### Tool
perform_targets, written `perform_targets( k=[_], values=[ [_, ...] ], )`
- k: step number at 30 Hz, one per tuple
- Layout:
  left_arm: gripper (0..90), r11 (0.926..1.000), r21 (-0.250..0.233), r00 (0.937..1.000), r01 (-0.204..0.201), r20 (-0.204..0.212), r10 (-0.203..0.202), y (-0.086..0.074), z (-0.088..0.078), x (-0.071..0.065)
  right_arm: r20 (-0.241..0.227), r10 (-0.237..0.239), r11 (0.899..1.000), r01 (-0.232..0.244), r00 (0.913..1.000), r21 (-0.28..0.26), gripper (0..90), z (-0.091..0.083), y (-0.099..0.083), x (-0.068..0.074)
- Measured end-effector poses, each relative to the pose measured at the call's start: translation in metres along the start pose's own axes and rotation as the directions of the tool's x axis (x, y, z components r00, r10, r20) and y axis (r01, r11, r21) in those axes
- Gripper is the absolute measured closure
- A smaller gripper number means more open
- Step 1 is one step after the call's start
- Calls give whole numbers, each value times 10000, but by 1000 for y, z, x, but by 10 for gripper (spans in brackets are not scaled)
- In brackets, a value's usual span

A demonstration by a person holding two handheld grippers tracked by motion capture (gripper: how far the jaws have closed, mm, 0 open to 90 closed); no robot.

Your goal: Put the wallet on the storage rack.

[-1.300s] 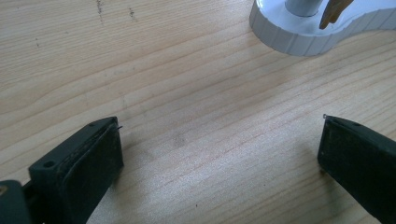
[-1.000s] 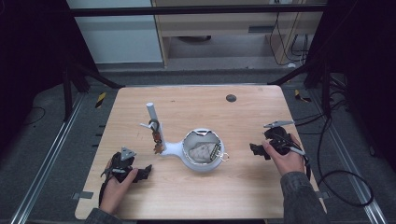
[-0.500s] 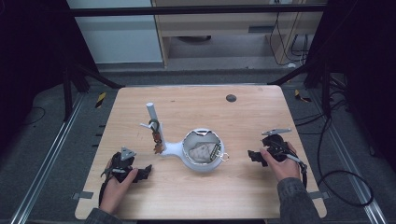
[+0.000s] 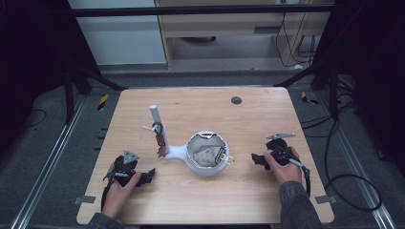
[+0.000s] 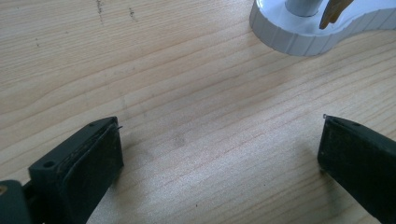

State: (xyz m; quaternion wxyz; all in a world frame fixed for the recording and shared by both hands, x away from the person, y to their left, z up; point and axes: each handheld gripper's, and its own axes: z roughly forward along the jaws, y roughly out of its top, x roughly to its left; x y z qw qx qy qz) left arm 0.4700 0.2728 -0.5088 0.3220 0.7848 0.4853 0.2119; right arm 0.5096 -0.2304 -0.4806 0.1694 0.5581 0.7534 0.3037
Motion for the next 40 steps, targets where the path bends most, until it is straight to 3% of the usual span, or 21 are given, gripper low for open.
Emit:
perform_targets(
  k=[16,26,34,40],
  values=[
    [0,10000,8,10000,-6,6,6,0,0,0,61,324,9994,-324,9995,116,61,18,-6,0],
    [0,10000,5,10000,-13,8,13,0,0,0,361,90,9999,-87,9993,-104,55,17,-12,-1],
    [0,10000,7,10000,-54,3,54,0,0,0,842,-261,9966,325,9961,-757,49,19,-22,5],
    [0,10000,9,10000,-50,7,50,1,0,0,981,-137,9927,252,9951,-1175,49,16,-31,7]
  ],
)
